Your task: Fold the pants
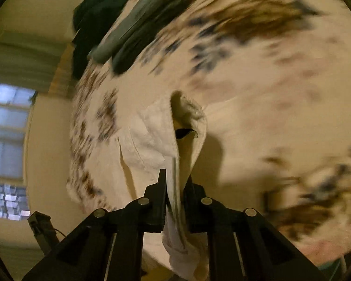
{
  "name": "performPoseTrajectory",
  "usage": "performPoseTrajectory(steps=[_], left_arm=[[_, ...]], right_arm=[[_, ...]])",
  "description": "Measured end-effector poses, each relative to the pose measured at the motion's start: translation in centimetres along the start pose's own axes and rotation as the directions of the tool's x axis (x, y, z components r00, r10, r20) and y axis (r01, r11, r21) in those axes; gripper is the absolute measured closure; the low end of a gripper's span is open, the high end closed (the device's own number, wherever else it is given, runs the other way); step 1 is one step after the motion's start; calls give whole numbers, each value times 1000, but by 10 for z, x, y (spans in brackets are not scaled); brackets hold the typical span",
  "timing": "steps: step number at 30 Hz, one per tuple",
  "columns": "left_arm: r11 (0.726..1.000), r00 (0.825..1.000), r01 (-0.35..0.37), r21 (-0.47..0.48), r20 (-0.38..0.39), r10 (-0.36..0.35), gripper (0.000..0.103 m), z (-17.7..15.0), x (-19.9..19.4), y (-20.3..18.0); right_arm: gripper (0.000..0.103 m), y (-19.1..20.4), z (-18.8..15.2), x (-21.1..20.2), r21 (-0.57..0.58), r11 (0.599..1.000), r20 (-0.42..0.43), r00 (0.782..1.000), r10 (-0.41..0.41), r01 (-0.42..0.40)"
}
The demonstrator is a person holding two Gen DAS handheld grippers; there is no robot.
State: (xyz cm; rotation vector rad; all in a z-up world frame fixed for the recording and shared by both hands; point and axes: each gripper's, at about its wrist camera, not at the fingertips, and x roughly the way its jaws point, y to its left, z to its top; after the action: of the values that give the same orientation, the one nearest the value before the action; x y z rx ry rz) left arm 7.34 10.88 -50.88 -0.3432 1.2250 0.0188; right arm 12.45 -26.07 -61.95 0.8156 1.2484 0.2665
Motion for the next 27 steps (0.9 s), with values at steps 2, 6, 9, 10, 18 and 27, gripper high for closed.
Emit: performPoseTrajectory(steps=[2,6,9,10,18,27], left_arm=[[1000,1000,23,2,1,-23,7,12,8,-5],[997,997,69,14,-15,-69,7,38,34,-23],[995,994,95,23,-51,-93,7,56,60,-38],[994,992,108,17,-69,-107,7,62,68,-41],[981,956,194,18,-228,-185,7,108,150,-74],[960,924,278,-19,-267,-272,72,125,185,-63]], right_arm=[[90,-32,7,-25,47,997,39,997,-70,68],[89,-83,20,-32,165,968,57,978,-200,189],[81,-96,29,-8,147,966,-54,977,-205,211],[73,-96,32,-3,140,965,-80,974,-211,220],[25,-118,49,7,190,971,-93,987,-130,146],[51,-129,57,20,171,971,-91,984,-155,169]])
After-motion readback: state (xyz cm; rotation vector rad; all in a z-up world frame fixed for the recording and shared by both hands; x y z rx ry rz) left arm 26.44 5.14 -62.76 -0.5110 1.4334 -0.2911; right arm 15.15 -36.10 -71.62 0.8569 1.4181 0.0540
